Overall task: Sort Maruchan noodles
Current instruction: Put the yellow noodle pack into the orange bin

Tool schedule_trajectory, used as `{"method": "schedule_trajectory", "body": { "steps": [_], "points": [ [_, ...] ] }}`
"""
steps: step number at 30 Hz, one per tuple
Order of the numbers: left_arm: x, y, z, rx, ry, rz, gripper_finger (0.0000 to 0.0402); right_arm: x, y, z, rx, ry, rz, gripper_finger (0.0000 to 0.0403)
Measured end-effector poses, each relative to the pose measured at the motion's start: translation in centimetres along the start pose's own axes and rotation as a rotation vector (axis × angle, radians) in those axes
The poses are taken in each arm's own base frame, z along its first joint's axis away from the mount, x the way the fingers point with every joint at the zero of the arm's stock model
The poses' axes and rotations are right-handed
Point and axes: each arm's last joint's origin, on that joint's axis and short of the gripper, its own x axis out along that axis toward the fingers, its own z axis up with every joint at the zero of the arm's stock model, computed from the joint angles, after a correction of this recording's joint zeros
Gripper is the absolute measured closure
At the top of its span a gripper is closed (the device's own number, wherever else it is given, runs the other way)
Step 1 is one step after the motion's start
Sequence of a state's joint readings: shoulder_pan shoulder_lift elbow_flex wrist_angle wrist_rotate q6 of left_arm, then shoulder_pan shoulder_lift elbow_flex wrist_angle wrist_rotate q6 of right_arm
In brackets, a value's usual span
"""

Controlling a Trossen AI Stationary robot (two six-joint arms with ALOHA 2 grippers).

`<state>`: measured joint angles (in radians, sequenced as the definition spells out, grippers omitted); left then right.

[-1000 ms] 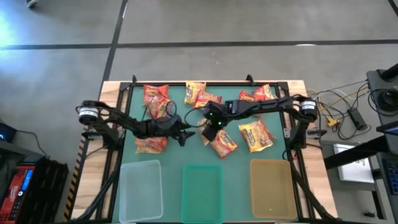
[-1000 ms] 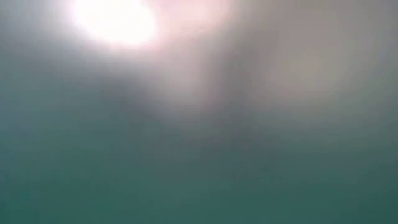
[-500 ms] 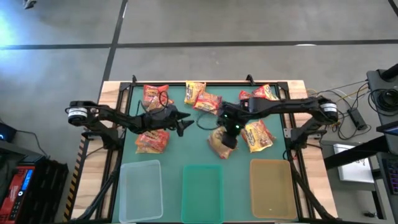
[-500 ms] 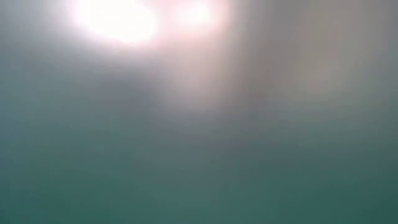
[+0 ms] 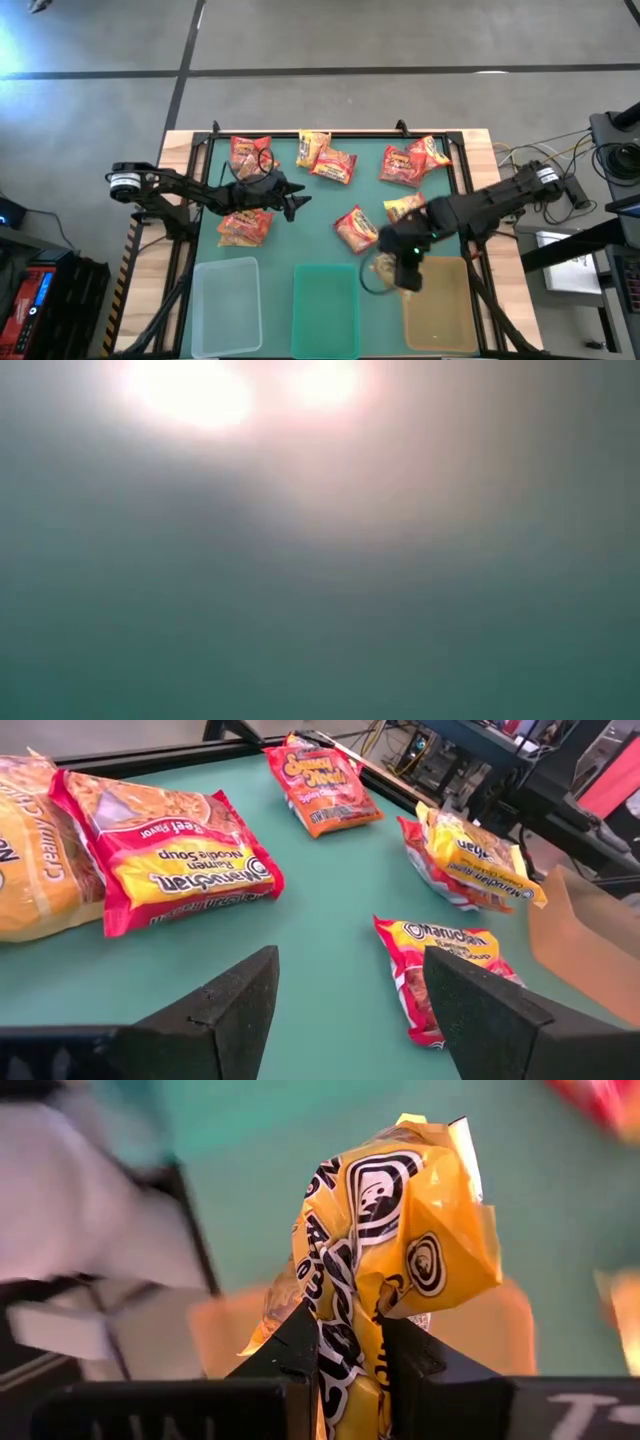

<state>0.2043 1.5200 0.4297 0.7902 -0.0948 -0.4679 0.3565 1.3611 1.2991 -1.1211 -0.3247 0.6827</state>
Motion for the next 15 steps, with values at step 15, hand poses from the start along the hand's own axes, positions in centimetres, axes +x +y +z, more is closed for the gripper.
{"method": "schedule_trajectory", "body": {
  "steps": [15],
  "points": [
    [-0.1,-0.9,-0.4,-0.013,0.015,-0.035,0.0169,2.4,2.7,-6.5,-0.121,0.156,-0.320,0.0348]
  ]
}}
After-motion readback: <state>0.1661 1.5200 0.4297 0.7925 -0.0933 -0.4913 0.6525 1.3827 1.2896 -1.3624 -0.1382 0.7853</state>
